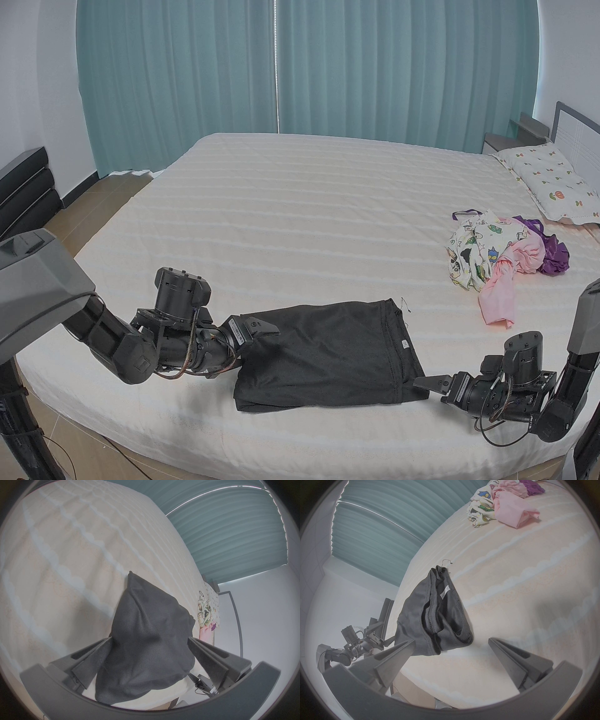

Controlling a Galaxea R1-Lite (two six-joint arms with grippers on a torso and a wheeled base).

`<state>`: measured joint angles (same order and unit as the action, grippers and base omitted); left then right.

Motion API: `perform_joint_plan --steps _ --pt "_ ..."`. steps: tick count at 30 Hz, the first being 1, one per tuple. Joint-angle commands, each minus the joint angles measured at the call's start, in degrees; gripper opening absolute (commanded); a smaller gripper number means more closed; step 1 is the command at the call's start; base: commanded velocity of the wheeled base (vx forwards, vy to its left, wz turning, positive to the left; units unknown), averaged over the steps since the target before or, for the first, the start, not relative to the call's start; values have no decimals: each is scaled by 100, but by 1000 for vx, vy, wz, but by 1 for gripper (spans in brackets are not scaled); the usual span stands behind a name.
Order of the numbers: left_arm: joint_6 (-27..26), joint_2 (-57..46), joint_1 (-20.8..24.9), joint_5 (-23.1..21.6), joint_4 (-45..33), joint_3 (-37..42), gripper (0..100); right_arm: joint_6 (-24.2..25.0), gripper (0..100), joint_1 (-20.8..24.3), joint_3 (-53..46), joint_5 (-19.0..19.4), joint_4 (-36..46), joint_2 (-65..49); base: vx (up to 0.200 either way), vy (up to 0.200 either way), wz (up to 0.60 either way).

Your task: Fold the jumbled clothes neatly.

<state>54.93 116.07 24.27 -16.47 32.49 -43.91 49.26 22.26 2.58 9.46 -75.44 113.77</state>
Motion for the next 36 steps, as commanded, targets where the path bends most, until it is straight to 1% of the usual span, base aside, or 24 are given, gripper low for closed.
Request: perform_joint_plan --steps 1,2,3,6,10,11,14,16,19,20,21,22,23,25,28,31,36 --pt "-9 285 60 12 3 -109 100 -13 100 -2 32 -6 -15 145 0 0 0" --pt "0 294 51 39 3 -91 100 -48 100 -11 190 3 -331 373 0 0 0" --pt "0 276 51 65 3 -74 100 -92 100 -20 260 3 -455 497 0 0 0" --pt "35 171 -1 126 -6 40 100 -514 100 -143 717 3 -920 1112 0 0 0" --pt "26 -163 -151 126 12 339 100 -813 100 -231 1165 21 -1035 1551 0 0 0" --pt "26 -260 -221 126 30 497 100 -892 100 -248 1429 74 -999 1701 0 0 0" --pt "53 -322 -291 126 38 664 100 -1077 100 -292 1745 170 -955 1824 0 0 0" --pt "123 -339 -423 118 47 805 100 -1217 100 -354 2290 320 -639 1841 0 0 0" --pt "290 -330 -485 118 56 858 100 -1235 100 -336 2686 355 -68 1841 0 0 0" --pt "290 -330 -485 118 56 858 100 -1235 100 -336 2686 355 -68 1841 0 0 0" --pt "466 -348 -494 126 82 875 100 -1279 100 -363 2932 408 187 1859 0 0 0" --pt "571 -365 -502 126 82 875 100 -1288 100 -372 3020 495 205 1868 0 0 0" --pt "624 -374 -502 118 82 867 100 -1279 100 -372 3037 566 205 1868 0 0 0" --pt "738 -383 -502 126 82 849 100 -1305 100 -372 3073 926 205 1850 0 0 0" --pt "747 -365 -502 118 82 867 100 -1367 100 -354 3108 1023 205 1876 0 0 0" --pt "791 -330 -494 118 82 875 100 -1463 100 -284 3169 1040 266 1920 0 0 0" --pt "809 -330 -485 100 82 875 100 -1472 100 -90 3222 1040 275 2017 0 0 0"
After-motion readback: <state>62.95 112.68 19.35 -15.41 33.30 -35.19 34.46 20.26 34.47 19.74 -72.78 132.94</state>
